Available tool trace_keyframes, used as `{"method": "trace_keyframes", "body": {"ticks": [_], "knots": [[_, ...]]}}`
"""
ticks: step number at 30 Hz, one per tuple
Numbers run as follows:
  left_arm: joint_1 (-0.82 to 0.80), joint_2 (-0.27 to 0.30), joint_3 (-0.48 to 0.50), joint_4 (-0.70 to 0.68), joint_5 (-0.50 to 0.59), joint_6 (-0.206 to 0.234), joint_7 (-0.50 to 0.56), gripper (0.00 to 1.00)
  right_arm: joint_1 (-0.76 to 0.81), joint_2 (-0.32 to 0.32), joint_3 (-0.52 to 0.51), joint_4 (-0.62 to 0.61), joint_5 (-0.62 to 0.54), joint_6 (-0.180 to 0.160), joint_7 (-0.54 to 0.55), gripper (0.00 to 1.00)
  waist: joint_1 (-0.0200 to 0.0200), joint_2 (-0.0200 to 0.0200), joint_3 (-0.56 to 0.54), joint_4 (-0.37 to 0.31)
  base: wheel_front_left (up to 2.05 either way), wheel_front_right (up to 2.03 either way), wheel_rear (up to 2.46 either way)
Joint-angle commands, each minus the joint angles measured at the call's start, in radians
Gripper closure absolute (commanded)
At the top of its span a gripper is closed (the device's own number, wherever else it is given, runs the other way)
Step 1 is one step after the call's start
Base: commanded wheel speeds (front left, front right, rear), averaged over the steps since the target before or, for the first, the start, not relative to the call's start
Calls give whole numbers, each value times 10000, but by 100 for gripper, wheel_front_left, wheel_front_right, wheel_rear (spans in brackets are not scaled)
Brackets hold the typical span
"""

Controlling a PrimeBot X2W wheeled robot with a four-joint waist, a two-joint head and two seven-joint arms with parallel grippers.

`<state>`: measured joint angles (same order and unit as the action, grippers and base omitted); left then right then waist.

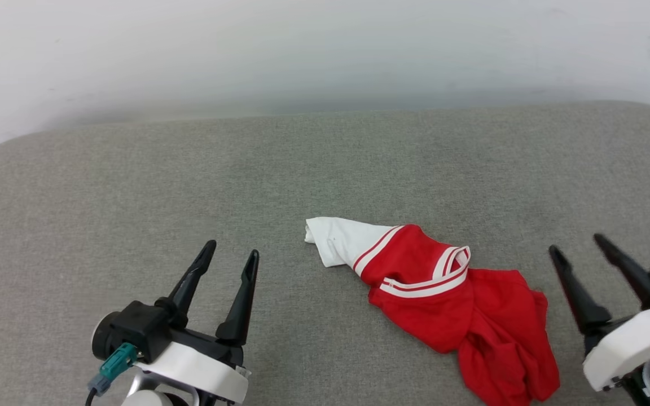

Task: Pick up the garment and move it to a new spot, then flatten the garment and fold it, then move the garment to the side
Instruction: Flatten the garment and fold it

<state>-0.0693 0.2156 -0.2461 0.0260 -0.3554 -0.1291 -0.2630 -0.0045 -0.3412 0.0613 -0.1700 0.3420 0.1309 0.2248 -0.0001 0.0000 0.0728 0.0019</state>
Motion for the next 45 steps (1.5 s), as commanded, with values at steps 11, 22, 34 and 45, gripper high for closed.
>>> {"method": "trace_keyframes", "body": {"ticks": [11, 22, 34, 45], "knots": [[-1282, 660, -1299, -8, -398, -13, 1676, 0, -4, 1524, -1325, 108, -805, -3, -2510, 0, 1, 0, 797, -634, 0, 0, 0], [-5845, 2168, -3854, 718, -2110, -2, 7226, 0, -711, 1989, -1408, 494, -1211, -3, -3126, 0, 1, 0, 2124, -1450, 0, 0, 0], [-8812, 2888, -5801, 2223, -4846, -2, 11465, 0, -1210, 2306, -935, 1222, -1510, -3, -3602, 0, 1, 0, 3104, -2261, 0, 0, 0], [-8817, 3266, -7588, 3207, -4964, -5, 11956, 0, -1422, 2488, -729, 2077, -1618, -3, -3853, 0, 1, 0, 3497, -2731, 0, 0, 0]]}}
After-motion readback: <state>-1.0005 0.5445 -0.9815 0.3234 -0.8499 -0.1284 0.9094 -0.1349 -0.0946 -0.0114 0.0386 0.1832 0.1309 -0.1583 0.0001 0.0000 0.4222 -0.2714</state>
